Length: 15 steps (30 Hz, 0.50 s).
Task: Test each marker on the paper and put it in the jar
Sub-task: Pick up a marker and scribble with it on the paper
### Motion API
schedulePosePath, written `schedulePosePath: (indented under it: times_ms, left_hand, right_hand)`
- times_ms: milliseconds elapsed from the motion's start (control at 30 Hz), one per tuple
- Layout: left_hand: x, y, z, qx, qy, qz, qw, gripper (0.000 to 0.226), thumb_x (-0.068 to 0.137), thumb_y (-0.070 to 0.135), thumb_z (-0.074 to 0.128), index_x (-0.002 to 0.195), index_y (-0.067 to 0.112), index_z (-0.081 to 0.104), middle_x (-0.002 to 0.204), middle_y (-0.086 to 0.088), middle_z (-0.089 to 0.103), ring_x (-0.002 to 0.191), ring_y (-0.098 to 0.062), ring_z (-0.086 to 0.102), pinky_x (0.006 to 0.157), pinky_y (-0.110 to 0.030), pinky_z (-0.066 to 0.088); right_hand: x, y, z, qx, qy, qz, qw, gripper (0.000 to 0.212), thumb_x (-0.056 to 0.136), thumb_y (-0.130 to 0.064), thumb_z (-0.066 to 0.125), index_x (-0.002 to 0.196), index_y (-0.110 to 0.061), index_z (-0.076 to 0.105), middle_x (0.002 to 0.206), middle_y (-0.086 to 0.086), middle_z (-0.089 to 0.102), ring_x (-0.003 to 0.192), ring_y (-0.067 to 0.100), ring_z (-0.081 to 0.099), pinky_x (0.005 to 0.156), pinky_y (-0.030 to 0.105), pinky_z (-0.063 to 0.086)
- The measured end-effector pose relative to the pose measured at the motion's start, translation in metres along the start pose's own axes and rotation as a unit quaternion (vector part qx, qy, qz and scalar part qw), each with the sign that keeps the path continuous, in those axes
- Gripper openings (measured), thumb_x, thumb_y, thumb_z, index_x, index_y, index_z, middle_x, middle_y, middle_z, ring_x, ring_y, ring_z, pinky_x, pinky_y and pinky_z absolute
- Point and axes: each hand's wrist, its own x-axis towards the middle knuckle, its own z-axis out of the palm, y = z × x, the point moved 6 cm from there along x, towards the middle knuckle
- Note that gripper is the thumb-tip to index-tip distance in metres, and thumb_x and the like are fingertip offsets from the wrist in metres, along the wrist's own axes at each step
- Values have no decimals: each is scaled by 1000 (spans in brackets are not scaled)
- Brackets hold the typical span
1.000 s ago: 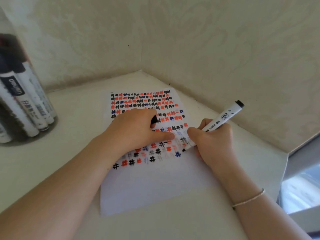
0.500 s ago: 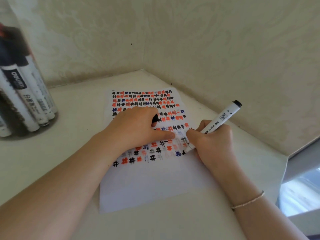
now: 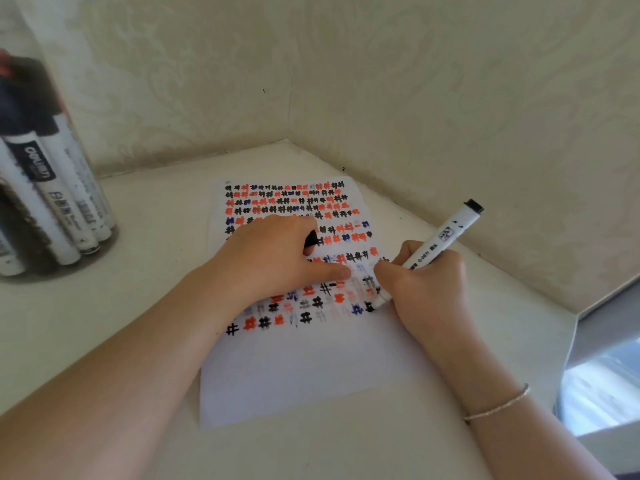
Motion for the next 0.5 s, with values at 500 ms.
schedulePosePath:
  times_ms: [500]
  left_hand:
    - [-4, 3, -1, -6, -32, 14, 999, 38, 87, 62, 49, 85, 23, 49, 72, 7, 56, 59, -9, 49, 52, -24, 37]
  right_hand:
    - [3, 1, -8, 133, 14, 35, 990, 35, 81, 2, 63, 59, -11, 40, 42, 1, 43, 33, 12, 34, 36, 17, 29]
